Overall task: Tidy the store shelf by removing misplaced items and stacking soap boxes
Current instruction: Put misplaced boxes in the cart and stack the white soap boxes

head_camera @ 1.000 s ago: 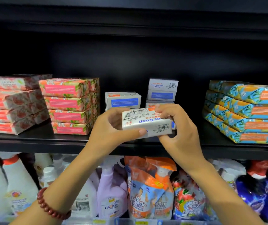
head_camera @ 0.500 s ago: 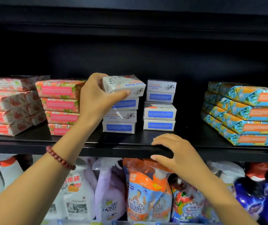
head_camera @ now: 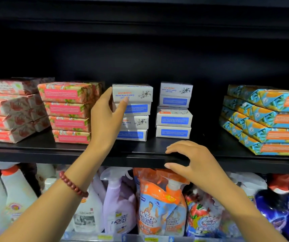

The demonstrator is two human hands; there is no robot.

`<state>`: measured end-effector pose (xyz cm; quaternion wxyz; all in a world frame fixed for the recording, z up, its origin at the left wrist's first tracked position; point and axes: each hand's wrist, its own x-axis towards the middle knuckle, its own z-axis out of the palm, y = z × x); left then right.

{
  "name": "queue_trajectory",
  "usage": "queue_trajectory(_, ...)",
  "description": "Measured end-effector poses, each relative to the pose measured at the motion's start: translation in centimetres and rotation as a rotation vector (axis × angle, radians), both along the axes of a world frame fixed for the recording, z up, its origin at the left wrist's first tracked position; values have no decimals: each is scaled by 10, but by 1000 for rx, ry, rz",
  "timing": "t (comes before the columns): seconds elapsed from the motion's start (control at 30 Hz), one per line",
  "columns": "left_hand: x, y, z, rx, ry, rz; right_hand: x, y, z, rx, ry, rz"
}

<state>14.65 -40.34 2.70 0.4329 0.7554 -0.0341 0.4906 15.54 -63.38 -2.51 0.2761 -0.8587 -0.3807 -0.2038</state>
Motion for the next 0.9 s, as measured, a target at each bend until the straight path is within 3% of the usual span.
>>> queue_trajectory(0.17,-22,-11,-32,48,-84,147,18,1,26,289,-181,-74)
queue_trajectory(0.27,-29,-24,-50,291,-76,159,43,4,44,155,-236,-226)
queue_trajectory(0.43,-23,-34,-65,537,252,114,63,13,43,-167,-166,-292)
queue_trajectory(0.63,-26,-34,-63,582,303,131,54,13,32,-77,-449,-329)
queue_trajectory(0.7,-28,-35,-59,483,289,60,49,6,25,40,-490,-280)
queue_trajectory(0.8,-32,-38,-47,150,190,-108,34,-5,17,182,-555,-179)
queue_trajectory(0.9,-36,-47,-25,-139,300,-325,19,-9,14,249,-766,-58)
